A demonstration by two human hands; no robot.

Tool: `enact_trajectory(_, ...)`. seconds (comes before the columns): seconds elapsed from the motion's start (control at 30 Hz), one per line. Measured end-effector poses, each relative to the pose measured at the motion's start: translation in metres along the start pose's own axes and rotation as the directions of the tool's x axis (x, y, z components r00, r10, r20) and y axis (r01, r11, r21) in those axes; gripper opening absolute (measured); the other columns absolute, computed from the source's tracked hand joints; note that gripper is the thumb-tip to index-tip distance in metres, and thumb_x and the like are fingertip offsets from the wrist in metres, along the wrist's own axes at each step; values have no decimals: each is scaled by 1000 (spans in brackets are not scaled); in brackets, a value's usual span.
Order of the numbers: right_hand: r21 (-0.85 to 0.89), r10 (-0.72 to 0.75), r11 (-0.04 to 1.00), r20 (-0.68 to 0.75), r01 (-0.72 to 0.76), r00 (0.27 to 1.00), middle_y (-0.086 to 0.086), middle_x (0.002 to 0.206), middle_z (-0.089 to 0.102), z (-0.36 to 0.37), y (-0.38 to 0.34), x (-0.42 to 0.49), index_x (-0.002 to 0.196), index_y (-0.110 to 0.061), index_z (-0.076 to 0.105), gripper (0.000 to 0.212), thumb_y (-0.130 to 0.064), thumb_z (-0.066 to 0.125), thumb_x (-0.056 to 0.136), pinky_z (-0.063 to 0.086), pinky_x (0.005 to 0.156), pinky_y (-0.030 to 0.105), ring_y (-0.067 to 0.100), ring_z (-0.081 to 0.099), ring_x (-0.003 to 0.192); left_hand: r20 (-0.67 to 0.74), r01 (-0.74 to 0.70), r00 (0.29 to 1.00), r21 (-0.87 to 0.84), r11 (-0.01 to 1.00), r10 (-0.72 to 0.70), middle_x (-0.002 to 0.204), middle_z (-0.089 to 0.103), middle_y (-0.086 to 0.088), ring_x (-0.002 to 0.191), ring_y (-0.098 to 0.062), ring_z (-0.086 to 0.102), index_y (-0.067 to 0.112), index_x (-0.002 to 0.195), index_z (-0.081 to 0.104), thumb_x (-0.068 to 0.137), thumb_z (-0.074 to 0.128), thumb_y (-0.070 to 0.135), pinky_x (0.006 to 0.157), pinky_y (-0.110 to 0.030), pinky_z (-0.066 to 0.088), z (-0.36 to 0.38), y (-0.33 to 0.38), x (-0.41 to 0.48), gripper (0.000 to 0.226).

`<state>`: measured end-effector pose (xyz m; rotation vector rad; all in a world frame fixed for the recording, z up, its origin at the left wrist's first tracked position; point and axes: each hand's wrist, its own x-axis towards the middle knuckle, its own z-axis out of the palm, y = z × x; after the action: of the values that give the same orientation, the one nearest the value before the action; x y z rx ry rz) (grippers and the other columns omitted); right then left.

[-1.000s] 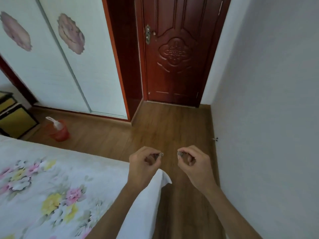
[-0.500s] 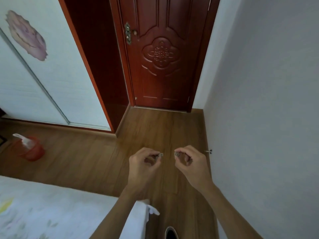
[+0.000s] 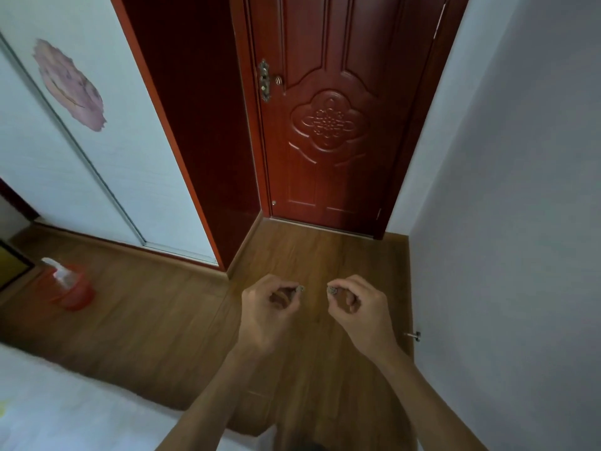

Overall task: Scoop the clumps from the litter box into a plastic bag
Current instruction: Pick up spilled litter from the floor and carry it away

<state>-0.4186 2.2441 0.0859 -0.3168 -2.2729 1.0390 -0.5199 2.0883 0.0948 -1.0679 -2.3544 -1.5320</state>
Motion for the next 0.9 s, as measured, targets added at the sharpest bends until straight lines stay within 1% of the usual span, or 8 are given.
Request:
enact_trajectory(0.2,14,16,1000,9,-16,1000,-13,83,61,6,18,47,100,-21,70,20,-12,73,82,47,55,13,13,55,68,-41,54,998,-9,998,-55,85,69,7,74,-8,67,14,88,74,78,76,6,62,-20,57,6,-22,38,13)
enact_trajectory(0.33,-1,-24,1000,72,24,997,-19,82,58,14,36,85,101,-21,70,20,-13,72,83,44,55,10,10,54,66,-64,60,996,29,998,-58,86,69,6,75,-6,66,13,88,73,78,76,6,63,-18,56,9,-40,73,13)
enact_trajectory(0.47,-30,-22,999,102,25,995,-20,81,57,28,52,136,101,-21,70,19,-14,73,83,45,56,11,12,55,71,-108,100,990,61,993,-93,86,68,6,76,-5,66,14,88,73,78,76,6,64,-17,57,13,-66,111,13)
enact_trajectory(0.6,-19,-52,998,140,56,989,-21,77,55,44,58,188,100,-18,70,18,-11,72,84,44,55,12,14,54,70,-135,80,988,83,993,-68,89,67,5,79,-5,65,12,90,73,78,75,3,65,-12,54,16,-83,151,15)
enact_trajectory(0.77,15,-103,995,191,102,976,-20,75,53,76,56,251,100,-17,72,19,-9,73,82,43,54,11,10,52,68,-202,91,977,116,989,-66,89,66,7,80,-5,65,12,89,73,77,76,4,64,-9,52,12,-105,199,15)
enact_trajectory(0.9,64,-163,986,220,153,962,-19,79,55,108,57,288,101,-15,72,19,-9,72,82,44,53,14,13,51,64,-243,135,965,128,983,-101,87,68,4,74,-5,65,11,88,74,76,77,4,61,-9,51,0,-124,224,13)
